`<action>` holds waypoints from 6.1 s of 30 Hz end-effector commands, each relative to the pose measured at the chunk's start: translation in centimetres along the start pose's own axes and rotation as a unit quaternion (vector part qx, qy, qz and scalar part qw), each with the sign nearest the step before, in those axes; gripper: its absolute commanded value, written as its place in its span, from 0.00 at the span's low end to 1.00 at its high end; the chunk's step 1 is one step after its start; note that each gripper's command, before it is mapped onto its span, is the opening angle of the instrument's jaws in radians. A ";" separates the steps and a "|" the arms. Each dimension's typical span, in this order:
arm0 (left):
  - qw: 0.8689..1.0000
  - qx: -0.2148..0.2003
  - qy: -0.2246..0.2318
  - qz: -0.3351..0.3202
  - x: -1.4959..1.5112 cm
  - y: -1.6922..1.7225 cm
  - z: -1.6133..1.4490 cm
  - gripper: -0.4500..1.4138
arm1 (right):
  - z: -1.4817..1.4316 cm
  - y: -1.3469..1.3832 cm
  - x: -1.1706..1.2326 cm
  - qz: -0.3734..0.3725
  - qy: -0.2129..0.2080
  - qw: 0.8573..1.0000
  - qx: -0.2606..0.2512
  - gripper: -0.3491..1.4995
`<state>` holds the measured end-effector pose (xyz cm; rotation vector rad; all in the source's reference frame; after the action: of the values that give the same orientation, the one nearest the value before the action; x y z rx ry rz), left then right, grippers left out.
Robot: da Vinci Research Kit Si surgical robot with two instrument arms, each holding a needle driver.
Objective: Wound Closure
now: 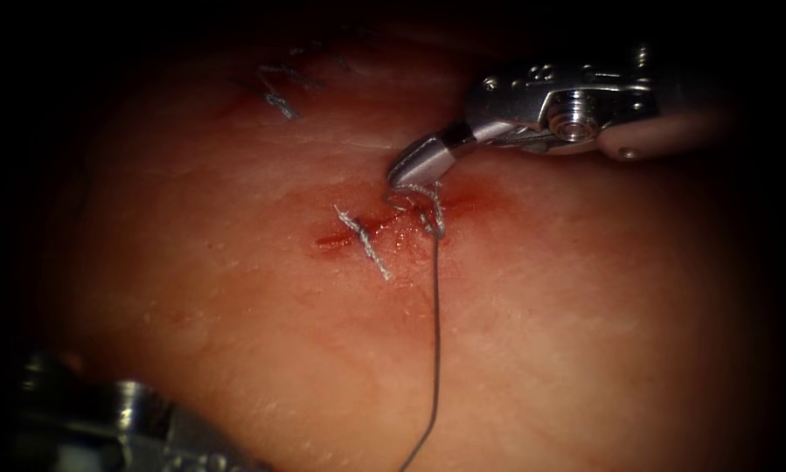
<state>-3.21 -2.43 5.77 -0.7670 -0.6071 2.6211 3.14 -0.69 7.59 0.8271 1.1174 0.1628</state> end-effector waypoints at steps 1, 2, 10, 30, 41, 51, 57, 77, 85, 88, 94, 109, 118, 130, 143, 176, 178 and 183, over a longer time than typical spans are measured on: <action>1.000 -0.002 0.000 0.001 -0.02 0.08 0.06 0.00 | 0.08 0.09 0.00 0.001 0.001 1.000 -0.004 0.00; 1.000 -0.001 0.000 0.003 -0.03 0.19 0.03 0.00 | 0.09 0.14 0.00 0.003 0.001 1.000 -0.008 0.00; 1.000 0.003 0.006 0.006 -0.04 0.44 0.05 0.00 | 0.10 0.23 -0.02 0.004 0.004 1.000 -0.024 0.00; 1.000 -0.008 0.011 0.020 -0.20 0.94 0.29 0.00 | 0.26 0.41 -0.07 -0.019 0.007 0.999 -0.049 0.00; 0.999 -0.018 0.020 0.035 -0.15 1.38 0.45 0.00 | 0.22 0.45 -0.08 -0.035 0.007 0.997 -0.067 0.00; 0.998 -0.037 0.025 0.048 -0.04 1.50 0.61 0.00 | 0.18 0.51 -0.08 -0.044 0.003 0.995 -0.087 0.00; 0.998 -0.034 0.026 0.048 -0.03 1.50 0.61 0.00 | 0.17 0.52 -0.09 -0.048 0.002 0.995 -0.091 0.00; 0.998 0.032 0.048 0.023 0.24 0.72 -0.12 0.00 | -0.20 0.02 -0.19 -0.043 0.006 0.986 -0.158 0.76; 0.995 0.078 0.054 0.004 0.27 -0.06 -0.68 0.00 | -0.75 -0.31 -0.10 -0.003 0.021 0.972 -0.233 0.83; 0.995 0.087 0.052 0.000 0.25 -0.31 -0.78 0.00 | -0.84 -0.39 0.02 0.002 0.038 0.971 -0.234 0.84; 0.994 0.097 0.045 -0.006 0.20 -0.70 -0.85 0.00 | -0.71 -0.46 0.20 -0.008 0.068 0.969 -0.238 0.80; 0.993 0.110 0.039 0.004 0.28 -1.33 -0.85 0.00 | -0.05 -0.24 0.28 -0.024 0.106 0.962 -0.251 0.30; 0.993 0.107 0.041 0.005 0.37 -1.69 -0.53 0.00 | 0.13 -0.48 0.40 -0.026 0.127 0.959 -0.252 0.26; 0.994 0.102 0.027 0.015 0.20 -1.95 -0.04 0.00 | 0.13 -0.79 0.40 -0.030 0.136 0.959 -0.247 0.20; 0.996 0.091 0.004 0.026 0.05 -2.07 0.50 0.00 | 0.11 -0.99 0.42 -0.035 0.140 0.960 -0.241 0.17; 0.997 0.064 -0.003 0.030 0.27 -1.59 0.83 0.00 | 0.05 -0.66 -0.20 0.142 0.129 0.903 -0.385 0.69; 0.997 0.064 -0.003 0.030 0.27 -1.58 0.83 0.00 | 0.12 -0.59 -0.23 0.159 0.129 0.902 -0.380 0.72; 0.997 0.063 -0.003 0.033 0.29 -1.53 0.81 0.00 | 0.16 -0.40 -0.36 0.198 0.126 0.894 -0.381 0.81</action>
<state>-3.55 -1.22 6.95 -0.7501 -0.4204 2.6901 2.94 -1.21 7.59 0.3171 0.9829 1.0297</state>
